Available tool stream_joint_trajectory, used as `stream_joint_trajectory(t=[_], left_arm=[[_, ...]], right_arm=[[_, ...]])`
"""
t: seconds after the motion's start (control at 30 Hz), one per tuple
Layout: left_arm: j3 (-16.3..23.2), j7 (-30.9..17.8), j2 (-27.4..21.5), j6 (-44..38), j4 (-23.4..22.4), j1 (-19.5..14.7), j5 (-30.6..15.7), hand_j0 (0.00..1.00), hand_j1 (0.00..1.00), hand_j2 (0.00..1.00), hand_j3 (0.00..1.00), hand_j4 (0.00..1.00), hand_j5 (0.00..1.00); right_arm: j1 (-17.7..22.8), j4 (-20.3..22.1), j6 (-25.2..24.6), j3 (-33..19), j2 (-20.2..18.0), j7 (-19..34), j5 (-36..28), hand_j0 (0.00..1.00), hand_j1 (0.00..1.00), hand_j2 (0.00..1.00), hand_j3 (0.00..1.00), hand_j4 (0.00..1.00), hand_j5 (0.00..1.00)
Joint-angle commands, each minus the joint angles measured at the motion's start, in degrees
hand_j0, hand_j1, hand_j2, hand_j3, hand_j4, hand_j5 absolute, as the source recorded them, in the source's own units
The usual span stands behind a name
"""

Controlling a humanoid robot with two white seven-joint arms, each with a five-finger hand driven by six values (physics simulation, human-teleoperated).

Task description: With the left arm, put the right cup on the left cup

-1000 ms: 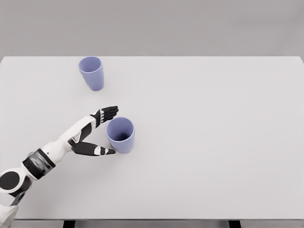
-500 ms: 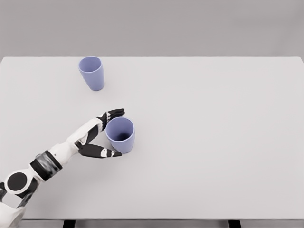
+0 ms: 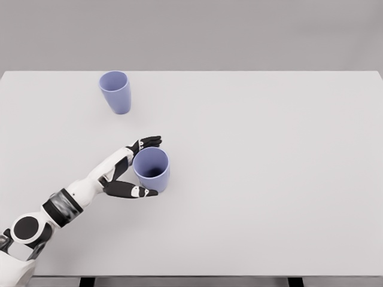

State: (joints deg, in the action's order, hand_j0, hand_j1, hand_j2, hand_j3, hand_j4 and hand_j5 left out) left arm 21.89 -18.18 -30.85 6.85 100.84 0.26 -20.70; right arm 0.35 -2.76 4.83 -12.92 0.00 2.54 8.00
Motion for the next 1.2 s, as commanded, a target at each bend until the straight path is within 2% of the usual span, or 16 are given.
stream_joint_trajectory(t=[0.0,0.2,0.27,0.53,1.17], left_arm=[[0.1,0.0,0.2,0.0,0.1,0.0,-0.2,0.95,0.95,0.95,0.95,0.95,0.95],[0.5,0.1,0.5,0.0,0.1,0.0,-0.2,0.94,0.94,0.94,0.94,0.94,0.94],[0.7,0.1,0.6,0.0,0.1,0.0,-0.2,0.88,0.88,0.88,0.88,0.88,0.88],[0.7,0.0,0.6,0.0,0.1,-0.1,-0.2,0.74,0.74,0.74,0.74,0.74,0.74],[0.2,0.0,0.1,0.0,0.9,-1.5,-2.6,0.7,0.7,0.7,0.7,0.7,0.7]], right_arm=[[0.0,0.0,0.0,0.0,0.0,0.0,0.0,1.0,1.0,1.0,1.0,1.0,1.0],[0.0,0.0,0.0,0.0,0.0,0.0,0.0,1.0,1.0,1.0,1.0,1.0,1.0],[0.0,0.0,0.0,0.0,0.0,0.0,0.0,1.0,1.0,1.0,1.0,1.0,1.0],[0.0,0.0,0.0,0.0,0.0,0.0,0.0,1.0,1.0,1.0,1.0,1.0,1.0],[0.0,-0.1,0.0,0.0,0.0,0.0,0.0,1.0,1.0,1.0,1.0,1.0,1.0]])
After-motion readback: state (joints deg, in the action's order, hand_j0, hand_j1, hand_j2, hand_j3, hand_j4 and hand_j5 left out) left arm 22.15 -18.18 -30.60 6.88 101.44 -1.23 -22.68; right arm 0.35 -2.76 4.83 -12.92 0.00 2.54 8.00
